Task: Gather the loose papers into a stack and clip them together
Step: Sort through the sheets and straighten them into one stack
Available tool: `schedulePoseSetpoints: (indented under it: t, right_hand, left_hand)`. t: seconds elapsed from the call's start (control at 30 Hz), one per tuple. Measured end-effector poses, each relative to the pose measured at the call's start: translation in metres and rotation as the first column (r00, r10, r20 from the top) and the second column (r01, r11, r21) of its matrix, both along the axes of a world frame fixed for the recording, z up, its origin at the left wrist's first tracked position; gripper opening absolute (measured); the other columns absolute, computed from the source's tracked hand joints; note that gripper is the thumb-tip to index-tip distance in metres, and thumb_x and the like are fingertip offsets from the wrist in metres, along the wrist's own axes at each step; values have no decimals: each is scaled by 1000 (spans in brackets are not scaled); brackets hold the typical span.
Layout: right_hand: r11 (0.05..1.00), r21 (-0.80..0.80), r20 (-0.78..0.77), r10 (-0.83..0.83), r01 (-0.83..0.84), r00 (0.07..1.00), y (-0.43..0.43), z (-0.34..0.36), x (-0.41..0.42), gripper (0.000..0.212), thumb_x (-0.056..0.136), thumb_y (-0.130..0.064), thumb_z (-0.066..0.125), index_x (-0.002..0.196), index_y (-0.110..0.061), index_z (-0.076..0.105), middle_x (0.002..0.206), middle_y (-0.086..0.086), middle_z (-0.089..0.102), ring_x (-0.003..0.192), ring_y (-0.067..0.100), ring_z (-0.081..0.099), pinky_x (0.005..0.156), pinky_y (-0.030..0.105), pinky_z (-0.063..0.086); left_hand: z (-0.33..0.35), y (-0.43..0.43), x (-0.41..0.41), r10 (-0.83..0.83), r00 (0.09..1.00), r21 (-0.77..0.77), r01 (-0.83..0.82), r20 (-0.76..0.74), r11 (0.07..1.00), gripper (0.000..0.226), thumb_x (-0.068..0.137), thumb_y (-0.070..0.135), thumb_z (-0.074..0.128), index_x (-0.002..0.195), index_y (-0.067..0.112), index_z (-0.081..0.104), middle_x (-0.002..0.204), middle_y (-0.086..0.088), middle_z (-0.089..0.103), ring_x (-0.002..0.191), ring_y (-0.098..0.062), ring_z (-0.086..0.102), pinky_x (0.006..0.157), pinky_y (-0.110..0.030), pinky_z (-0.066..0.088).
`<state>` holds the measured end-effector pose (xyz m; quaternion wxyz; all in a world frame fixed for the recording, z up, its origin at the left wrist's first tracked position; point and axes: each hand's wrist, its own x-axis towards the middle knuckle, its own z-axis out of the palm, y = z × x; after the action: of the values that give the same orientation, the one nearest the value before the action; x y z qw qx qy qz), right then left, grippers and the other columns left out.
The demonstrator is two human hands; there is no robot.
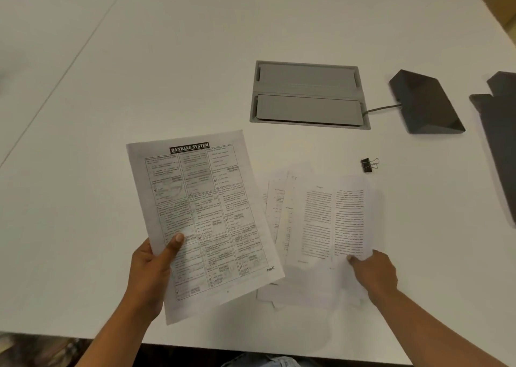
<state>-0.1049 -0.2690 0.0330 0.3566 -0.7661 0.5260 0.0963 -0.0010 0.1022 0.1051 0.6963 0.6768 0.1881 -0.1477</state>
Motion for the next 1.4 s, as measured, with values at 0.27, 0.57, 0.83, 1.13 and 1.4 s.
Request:
schedulePoseSetpoints:
  t: [0.27,0.57,0.83,1.13,1.4]
  right_hand:
    - [995,31,232,86,-96,969,-28,21,-8,38,88,-16,71,123,-1,65,120,17,69,108,36,65,88,34,49]
    - [992,117,299,6,-43,954,-34,21,-13,37,90,-14,67,126,-3,63,121,16,69,103,33,65,89,35,49]
    - [998,-56,152,34,-26,988,-23,12,-9,33,88,-22,69,117,-6,68,115,13,72,101,35,68,84,36,54]
    - [983,140,392,-163,117,905,-30,40,-14,32,87,-11,72,117,-2,67,110,17,71,89,28,63,83,36,49]
    - [858,502,543,-414,113,731,-35,77,-12,59,58,-26,83,115,-17,68,110,5,75,100,27,70,73,36,62]
  left_hand:
    - [-6,-12,5,-29,999,23,29,-24,999,23,90,20,65,113,19,70,103,-4,79,90,-28,76,78,-48,60]
    - [-12,-25,13,-38,999,61,40,-36,997,19,91,21,66,110,20,70,101,-4,79,90,-30,76,74,-45,61]
    - [-12,-34,12,-54,998,72,56,-37,996,16,91,21,66,106,25,70,97,0,80,84,-26,77,68,-42,61]
    - [-15,-23,12,-60,998,108,62,-28,992,20,91,23,66,111,21,69,101,-3,78,90,-29,75,74,-46,61]
    - [-11,-26,16,-50,998,122,53,-29,991,14,92,21,65,105,19,69,95,-4,79,84,-29,76,63,-37,61]
